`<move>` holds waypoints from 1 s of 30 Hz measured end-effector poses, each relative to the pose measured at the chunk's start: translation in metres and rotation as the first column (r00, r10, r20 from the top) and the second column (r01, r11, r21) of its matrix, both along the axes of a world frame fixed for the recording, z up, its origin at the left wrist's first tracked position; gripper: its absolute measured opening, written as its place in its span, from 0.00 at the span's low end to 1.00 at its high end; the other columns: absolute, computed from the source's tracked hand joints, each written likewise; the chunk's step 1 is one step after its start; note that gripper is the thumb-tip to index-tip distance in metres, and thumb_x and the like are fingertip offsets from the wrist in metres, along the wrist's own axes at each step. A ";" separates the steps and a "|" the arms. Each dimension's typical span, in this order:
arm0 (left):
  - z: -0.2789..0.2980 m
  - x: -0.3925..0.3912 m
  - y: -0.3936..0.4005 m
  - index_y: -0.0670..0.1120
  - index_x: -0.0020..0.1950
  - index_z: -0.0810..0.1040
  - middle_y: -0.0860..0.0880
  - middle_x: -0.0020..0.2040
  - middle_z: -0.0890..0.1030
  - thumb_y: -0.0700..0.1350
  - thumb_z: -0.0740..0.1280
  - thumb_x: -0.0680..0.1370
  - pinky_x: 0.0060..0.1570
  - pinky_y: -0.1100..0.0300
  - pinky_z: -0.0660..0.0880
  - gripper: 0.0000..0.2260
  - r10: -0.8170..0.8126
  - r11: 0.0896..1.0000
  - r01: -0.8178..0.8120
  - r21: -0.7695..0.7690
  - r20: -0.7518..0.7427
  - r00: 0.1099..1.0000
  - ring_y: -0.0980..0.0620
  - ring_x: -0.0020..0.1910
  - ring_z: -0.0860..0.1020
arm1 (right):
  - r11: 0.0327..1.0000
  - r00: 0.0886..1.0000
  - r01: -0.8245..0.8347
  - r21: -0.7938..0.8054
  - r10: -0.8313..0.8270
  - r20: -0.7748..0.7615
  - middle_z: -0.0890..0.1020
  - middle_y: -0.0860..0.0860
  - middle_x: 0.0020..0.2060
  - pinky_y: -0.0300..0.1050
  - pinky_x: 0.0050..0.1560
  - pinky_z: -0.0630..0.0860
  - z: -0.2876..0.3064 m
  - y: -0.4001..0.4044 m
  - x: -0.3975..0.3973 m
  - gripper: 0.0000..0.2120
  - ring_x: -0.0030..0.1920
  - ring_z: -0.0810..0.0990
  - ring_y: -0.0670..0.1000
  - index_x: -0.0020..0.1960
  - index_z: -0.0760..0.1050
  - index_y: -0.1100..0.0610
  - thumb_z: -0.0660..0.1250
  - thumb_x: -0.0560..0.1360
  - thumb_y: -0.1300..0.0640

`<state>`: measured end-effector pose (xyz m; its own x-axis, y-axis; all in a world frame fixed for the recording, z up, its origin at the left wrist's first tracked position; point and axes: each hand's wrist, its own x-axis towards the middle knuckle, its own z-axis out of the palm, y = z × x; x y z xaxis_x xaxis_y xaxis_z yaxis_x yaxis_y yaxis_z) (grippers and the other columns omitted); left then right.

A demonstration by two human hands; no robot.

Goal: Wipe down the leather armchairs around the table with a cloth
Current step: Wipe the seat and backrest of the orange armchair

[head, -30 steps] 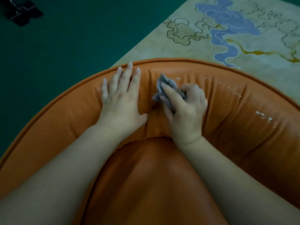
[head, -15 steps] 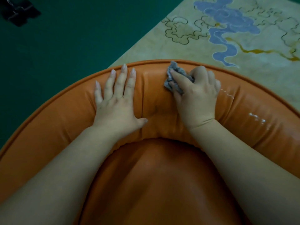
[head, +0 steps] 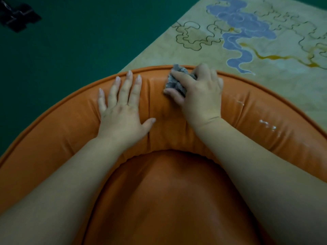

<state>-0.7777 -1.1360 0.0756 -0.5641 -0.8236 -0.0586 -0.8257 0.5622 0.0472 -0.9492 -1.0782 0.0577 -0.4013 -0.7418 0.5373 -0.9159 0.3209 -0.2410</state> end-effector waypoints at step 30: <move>-0.016 -0.072 0.035 0.49 0.78 0.55 0.45 0.78 0.56 0.66 0.67 0.70 0.73 0.42 0.51 0.43 -0.109 0.977 0.076 -0.200 -0.163 0.981 0.42 0.76 0.53 | 0.944 0.941 0.322 0.076 -0.310 -0.136 0.74 0.56 0.40 0.48 0.39 0.54 -0.017 0.165 -0.058 0.12 0.41 0.73 0.59 0.52 0.82 0.50 0.66 0.74 0.46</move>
<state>-0.8498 -1.1005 0.0597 -0.6261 -0.7537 0.1999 -0.7585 0.6481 0.0681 -1.0069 -0.9135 0.0409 -0.5600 -0.6374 0.5292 -0.7839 0.6144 -0.0896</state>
